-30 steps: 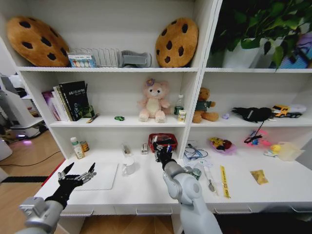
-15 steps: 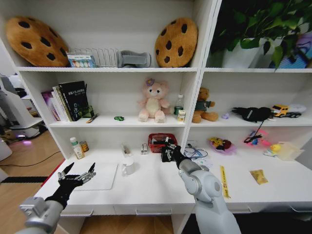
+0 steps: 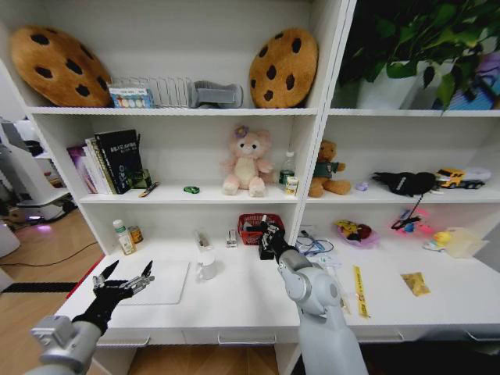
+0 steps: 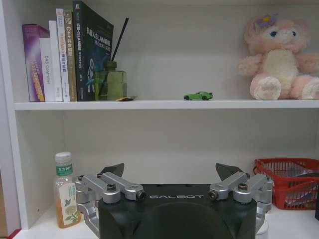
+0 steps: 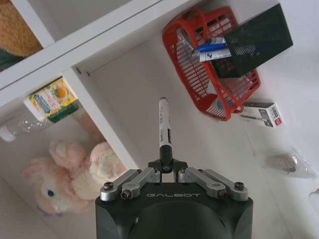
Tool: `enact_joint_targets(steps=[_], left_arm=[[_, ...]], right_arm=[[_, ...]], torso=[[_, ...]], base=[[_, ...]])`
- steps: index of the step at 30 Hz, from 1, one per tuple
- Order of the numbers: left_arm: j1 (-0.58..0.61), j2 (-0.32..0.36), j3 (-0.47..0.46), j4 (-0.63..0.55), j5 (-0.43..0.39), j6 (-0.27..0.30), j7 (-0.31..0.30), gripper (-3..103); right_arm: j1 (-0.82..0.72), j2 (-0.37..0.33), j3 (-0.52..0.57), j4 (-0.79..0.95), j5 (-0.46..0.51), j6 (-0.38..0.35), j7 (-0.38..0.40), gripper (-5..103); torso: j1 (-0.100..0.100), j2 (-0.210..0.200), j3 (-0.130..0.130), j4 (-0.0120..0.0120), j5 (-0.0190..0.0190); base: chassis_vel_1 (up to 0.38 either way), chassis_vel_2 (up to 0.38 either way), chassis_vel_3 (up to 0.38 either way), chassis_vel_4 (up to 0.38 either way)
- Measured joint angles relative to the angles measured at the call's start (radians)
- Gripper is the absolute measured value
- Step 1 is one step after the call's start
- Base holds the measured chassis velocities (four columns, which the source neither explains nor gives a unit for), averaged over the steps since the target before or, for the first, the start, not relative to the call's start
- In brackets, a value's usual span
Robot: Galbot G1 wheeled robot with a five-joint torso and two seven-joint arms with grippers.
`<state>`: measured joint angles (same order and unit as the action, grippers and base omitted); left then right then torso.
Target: Organize the objects on the table.
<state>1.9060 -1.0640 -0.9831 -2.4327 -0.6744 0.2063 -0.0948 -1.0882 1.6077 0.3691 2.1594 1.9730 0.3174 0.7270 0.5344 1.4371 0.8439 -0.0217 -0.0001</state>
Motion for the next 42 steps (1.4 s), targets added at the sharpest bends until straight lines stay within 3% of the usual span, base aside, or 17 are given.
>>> enact_joint_targets(steps=[11, 21, 42], left_arm=[[0.000, 0.000, 0.000, 0.000, 0.000, 0.000, 0.000, 100], [0.000, 0.000, 0.000, 0.000, 0.000, 0.000, 0.000, 100], [0.000, 0.000, 0.000, 0.000, 0.000, 0.000, 0.000, 100]], right_arm=[[-0.029, 0.005, 0.019, -0.036, -0.021, 0.021, 0.040, 11], [0.002, 0.002, 0.046, -0.137, -0.008, -0.006, 0.084, 11], [0.066, 0.001, 0.030, -0.235, -0.015, -0.015, 0.088, 11]], torso=[[0.000, 0.000, 0.000, 0.0002, 0.0000], [0.000, 0.000, 0.000, 0.0001, 0.0001], [0.000, 0.000, 0.000, 0.0002, 0.0001]], base=[[0.000, 0.000, 0.000, 0.000], [0.000, 0.000, 0.000, 0.000], [0.000, 0.000, 0.000, 0.000]])
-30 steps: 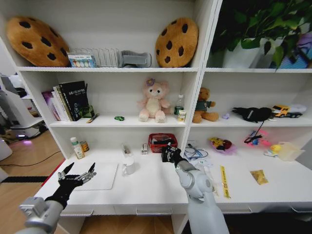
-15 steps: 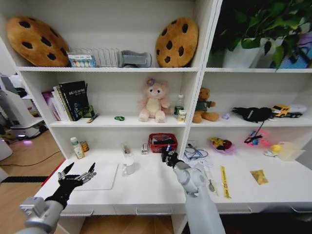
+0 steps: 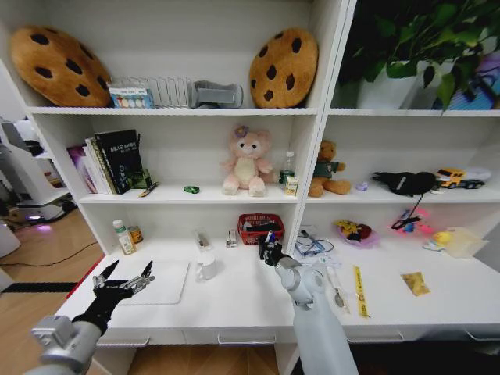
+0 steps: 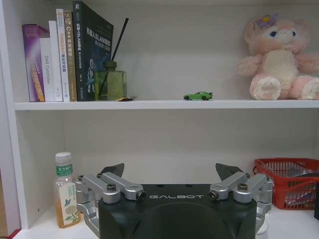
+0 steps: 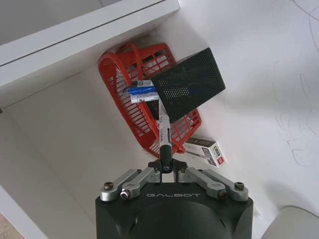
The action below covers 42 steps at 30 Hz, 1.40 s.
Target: Organize the objects on the table.
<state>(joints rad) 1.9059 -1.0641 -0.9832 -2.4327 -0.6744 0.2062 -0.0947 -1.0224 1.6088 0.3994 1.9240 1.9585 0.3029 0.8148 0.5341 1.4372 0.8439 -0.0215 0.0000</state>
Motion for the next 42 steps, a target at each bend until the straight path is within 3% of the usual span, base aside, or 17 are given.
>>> enact_joint_targets(steps=[10, 14, 19, 22, 25, 29, 31, 32, 37, 39, 40, 41, 42], left_arm=[[0.000, 0.000, 0.000, 0.000, 0.000, 0.000, 0.000, 100], [0.000, 0.000, 0.000, 0.000, 0.000, 0.000, 0.000, 100], [0.000, 0.000, 0.000, 0.000, 0.000, 0.000, 0.000, 100], [0.000, 0.000, 0.000, 0.000, 0.000, 0.000, 0.000, 100], [0.000, 0.000, 0.000, 0.000, 0.000, 0.000, 0.000, 100], [0.000, 0.000, 0.000, 0.000, 0.000, 0.000, 0.000, 100], [0.000, 0.000, 0.000, 0.000, 0.000, 0.000, 0.000, 100], [0.000, 0.000, 0.000, 0.000, 0.000, 0.000, 0.000, 100], [0.000, 0.000, 0.000, 0.000, 0.000, 0.000, 0.000, 100], [0.000, 0.000, 0.000, 0.000, 0.000, 0.000, 0.000, 100], [0.000, 0.000, 0.000, 0.000, 0.000, 0.000, 0.000, 100], [0.000, 0.000, 0.000, 0.000, 0.000, 0.000, 0.000, 100], [0.000, 0.000, 0.000, 0.000, 0.000, 0.000, 0.000, 100]], right_arm=[[0.011, -0.001, 0.002, -0.003, -0.024, 0.013, -0.013, 8], [0.007, -0.001, 0.002, -0.002, -0.031, 0.015, -0.015, 15], [0.002, -0.001, -0.002, -0.003, -0.037, 0.020, -0.024, 7], [0.000, -0.001, -0.005, -0.004, -0.038, 0.023, -0.033, 16], [0.001, -0.001, -0.005, -0.007, -0.036, 0.023, -0.050, 32], [0.005, -0.001, -0.005, -0.009, -0.035, 0.023, -0.062, 42], [0.013, -0.001, -0.004, -0.012, -0.034, 0.021, -0.080, 54], [0.013, -0.001, -0.004, -0.012, -0.034, 0.021, -0.080, 54], [0.017, -0.001, -0.036, 0.030, -0.026, -0.033, -0.099, 76], [0.013, -0.001, -0.045, 0.052, -0.027, -0.045, -0.086, 76], [-0.006, -0.005, -0.074, 0.113, -0.039, -0.087, -0.044, 86], [-0.026, -0.032, -0.084, 0.154, -0.046, -0.133, -0.016, 91], [-0.026, -0.032, -0.084, 0.154, -0.046, -0.133, -0.016, 91]], torso=[[0.000, 0.000, 0.000, -0.0002, 0.0000], [0.000, 0.000, 0.000, -0.0002, 0.0000], [0.000, 0.000, 0.000, -0.0002, 0.0000], [0.000, 0.000, 0.000, -0.0002, 0.0000], [0.000, 0.000, 0.000, -0.0001, 0.0000], [0.000, 0.000, 0.000, -0.0002, 0.0000], [0.000, 0.000, 0.000, -0.0002, 0.0000], [0.000, 0.000, 0.000, -0.0002, 0.0000], [0.000, 0.000, 0.000, 0.0000, 0.0000], [0.000, 0.000, 0.000, 0.0001, -0.0001], [0.000, 0.000, 0.000, 0.0001, 0.0000], [0.000, 0.000, 0.000, 0.0004, -0.0001], [0.000, 0.000, 0.000, 0.0004, -0.0001]], base=[[0.000, 0.000, 0.000, 0.000], [0.000, 0.000, 0.000, 0.000], [0.000, 0.000, 0.000, 0.000], [0.000, 0.000, 0.000, 0.000], [0.000, 0.000, 0.000, 0.000], [0.000, 0.000, 0.000, 0.000], [0.000, 0.000, 0.000, 0.000], [0.000, 0.000, 0.000, 0.000], [0.000, 0.000, 0.000, 0.000], [0.000, 0.000, 0.000, 0.000], [0.000, 0.000, 0.000, 0.000], [0.000, 0.000, 0.000, 0.000], [0.000, 0.000, 0.000, 0.000]])
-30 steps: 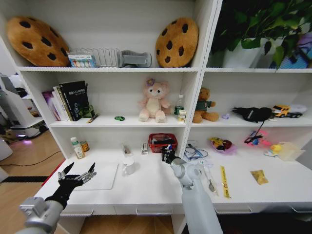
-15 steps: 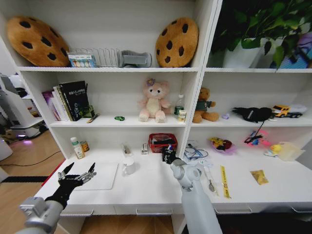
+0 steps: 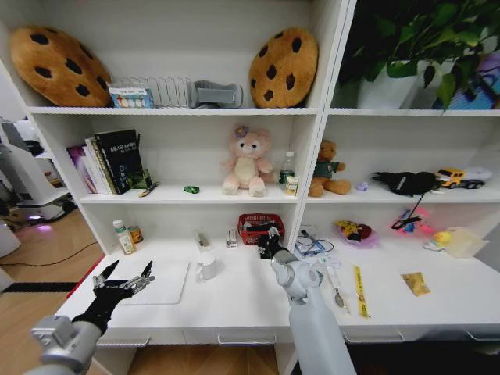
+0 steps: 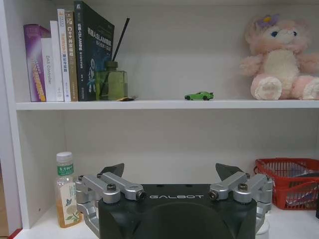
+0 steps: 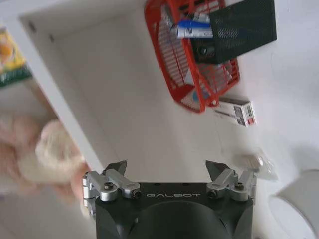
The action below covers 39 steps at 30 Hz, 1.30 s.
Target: Organize the objects on the table.
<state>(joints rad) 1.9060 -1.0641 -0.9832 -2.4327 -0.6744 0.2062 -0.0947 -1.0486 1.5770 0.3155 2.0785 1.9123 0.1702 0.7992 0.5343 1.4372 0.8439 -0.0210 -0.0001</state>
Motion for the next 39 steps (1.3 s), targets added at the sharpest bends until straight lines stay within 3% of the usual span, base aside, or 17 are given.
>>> enact_joint_targets(steps=[4, 5, 7, 8, 9, 11, 12, 14, 19, 27, 28, 29, 32, 33, 35, 36, 39], left_arm=[[0.000, 0.000, 0.000, 0.000, 0.000, 0.000, 0.000, 100], [0.000, 0.000, 0.000, 0.000, 0.000, 0.000, 0.000, 100], [0.000, 0.000, 0.000, 0.000, 0.000, 0.000, 0.000, 100], [0.000, 0.000, 0.000, 0.000, 0.000, 0.000, 0.000, 100], [0.000, 0.000, 0.000, 0.000, 0.000, 0.000, 0.000, 100], [0.000, 0.000, 0.000, 0.000, 0.000, 0.000, 0.000, 100], [0.000, 0.000, 0.000, 0.000, 0.000, 0.000, 0.000, 100], [0.000, 0.000, 0.000, 0.000, 0.000, 0.000, 0.000, 100], [0.000, 0.000, 0.000, 0.000, 0.000, 0.000, 0.000, 100], [0.000, 0.000, 0.000, 0.000, 0.000, 0.000, 0.000, 100], [0.000, 0.000, 0.000, 0.000, 0.000, 0.000, 0.000, 100], [0.000, 0.000, 0.000, 0.000, 0.000, 0.000, 0.000, 100], [0.000, 0.000, 0.000, 0.000, 0.000, 0.000, 0.000, 100], [0.000, 0.000, 0.000, 0.000, 0.000, 0.000, 0.000, 100], [0.000, 0.000, 0.000, 0.000, 0.000, 0.000, 0.000, 100], [0.000, 0.000, 0.000, 0.000, 0.000, 0.000, 0.000, 100], [0.000, 0.000, 0.000, 0.000, 0.000, 0.000, 0.000, 100]], right_arm=[[-0.126, -0.201, 0.009, 0.094, -0.117, -0.290, 0.000, 100], [-0.126, -0.201, 0.009, 0.094, -0.117, -0.290, 0.000, 100], [-0.206, -0.311, 0.030, 0.106, -0.306, -0.422, -0.107, 100], [-0.240, -0.371, 0.039, 0.106, -0.416, -0.446, -0.167, 100], [-0.240, -0.371, 0.039, 0.106, -0.416, -0.446, -0.167, 100], [-0.316, -0.522, 0.071, 0.092, -0.687, -0.450, -0.334, 100], [-0.316, -0.522, 0.071, 0.092, -0.687, -0.450, -0.334, 100], [-0.358, -0.608, 0.097, 0.096, -0.836, -0.441, -0.408, 100], [-0.369, -0.627, 0.104, 0.173, -0.860, -0.491, -0.340, 100], [-0.434, -0.634, 0.099, 0.240, -1.091, -0.508, -0.360, 100], [-0.471, -0.636, 0.129, 0.238, -1.195, -0.484, -0.402, 100], [-0.471, -0.636, 0.129, 0.238, -1.195, -0.484, -0.402, 100], [-0.605, -0.635, 0.280, 0.182, -1.448, -0.362, -0.626, 100], [-0.605, -0.635, 0.280, 0.182, -1.448, -0.362, -0.626, 100], [-0.674, -0.633, 0.361, 0.147, -1.451, -0.308, -0.766, 100], [-0.674, -0.633, 0.361, 0.147, -1.451, -0.308, -0.766, 100], [-0.700, -0.629, 0.427, 0.106, -1.409, -0.281, -0.896, 100]], torso=[[0.000, 0.000, 0.000, -0.0010, 0.0003], [0.000, 0.000, 0.000, -0.0010, 0.0003], [0.000, 0.000, 0.000, -0.0009, 0.0006], [0.000, 0.000, 0.000, -0.0007, 0.0008], [0.000, 0.000, 0.000, -0.0007, 0.0008], [0.000, 0.000, 0.000, -0.0010, 0.0002], [0.000, 0.000, 0.000, -0.0010, 0.0002], [0.000, 0.000, 0.000, -0.0008, 0.0004], [0.000, 0.000, 0.000, -0.0003, 0.0003], [0.000, 0.000, 0.000, -0.0005, 0.0003], [0.000, 0.000, 0.000, -0.0005, 0.0002], [0.000, 0.000, 0.000, -0.0005, 0.0002], [0.000, 0.000, 0.000, -0.0008, 0.0001], [0.000, 0.000, 0.000, -0.0008, 0.0001], [0.000, 0.000, 0.000, -0.0011, 0.0002], [0.000, 0.000, 0.000, -0.0011, 0.0002], [0.000, 0.000, 0.000, -0.0008, 0.0002]], base=[[0.000, 0.000, 0.000, 0.000], [0.000, 0.000, 0.000, 0.000], [0.000, 0.000, 0.000, 0.000], [0.000, 0.000, 0.000, 0.000], [0.000, 0.000, 0.000, 0.000], [0.000, 0.000, 0.000, 0.000], [0.000, 0.000, 0.000, 0.000], [0.000, 0.000, 0.000, 0.000], [0.000, 0.000, 0.000, 0.000], [0.000, 0.000, 0.000, 0.000], [0.000, 0.000, 0.000, 0.000], [0.000, 0.000, 0.000, 0.000], [0.000, 0.000, 0.000, 0.000], [0.000, 0.000, 0.000, 0.000], [0.000, 0.000, 0.000, 0.000], [0.000, 0.000, 0.000, 0.000], [0.000, 0.000, 0.000, 0.000]])
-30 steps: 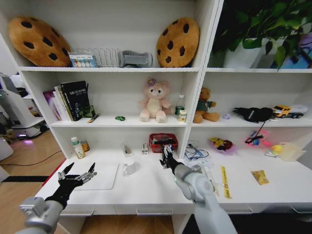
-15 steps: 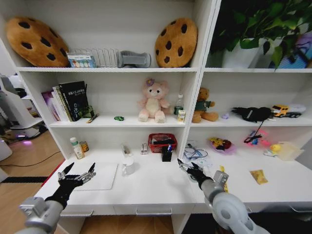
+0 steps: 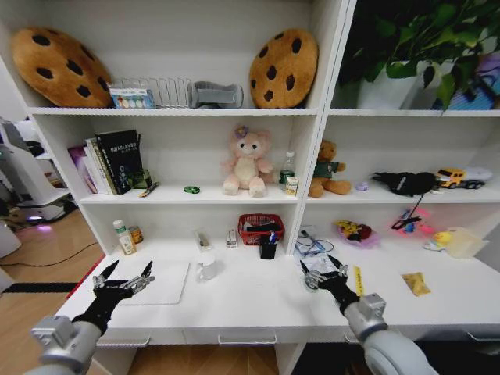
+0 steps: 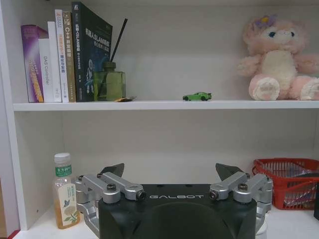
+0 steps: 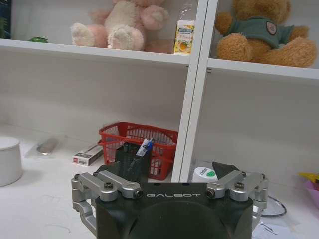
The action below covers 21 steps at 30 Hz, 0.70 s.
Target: Organize the objects on the table.
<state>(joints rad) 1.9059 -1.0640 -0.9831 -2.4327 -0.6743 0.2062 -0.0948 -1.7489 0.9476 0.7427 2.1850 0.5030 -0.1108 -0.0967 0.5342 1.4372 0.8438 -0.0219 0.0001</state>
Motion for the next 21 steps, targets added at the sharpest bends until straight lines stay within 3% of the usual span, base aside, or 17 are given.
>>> enact_joint_targets(steps=[2, 6, 21], left_arm=[[0.000, 0.000, 0.000, 0.000, 0.000, 0.000, 0.000, 100], [0.000, 0.000, 0.000, 0.000, 0.000, 0.000, 0.000, 100], [0.000, 0.000, 0.000, 0.000, 0.000, 0.000, 0.000, 100]], right_arm=[[0.026, 0.001, 0.019, -0.037, 0.023, -0.002, -0.077, 100], [0.076, 0.003, 0.000, -0.072, 0.028, -0.006, -0.078, 100], [0.258, 0.018, -0.123, -0.238, 0.034, -0.047, 0.037, 100]], torso=[[0.000, 0.000, 0.000, 0.0001, -0.0001], [0.000, 0.000, 0.000, 0.0005, 0.0003], [0.000, 0.000, 0.000, 0.0003, -0.0001]], base=[[0.000, 0.000, 0.000, 0.000], [0.000, 0.000, 0.000, 0.000], [0.000, 0.000, 0.000, 0.000]])
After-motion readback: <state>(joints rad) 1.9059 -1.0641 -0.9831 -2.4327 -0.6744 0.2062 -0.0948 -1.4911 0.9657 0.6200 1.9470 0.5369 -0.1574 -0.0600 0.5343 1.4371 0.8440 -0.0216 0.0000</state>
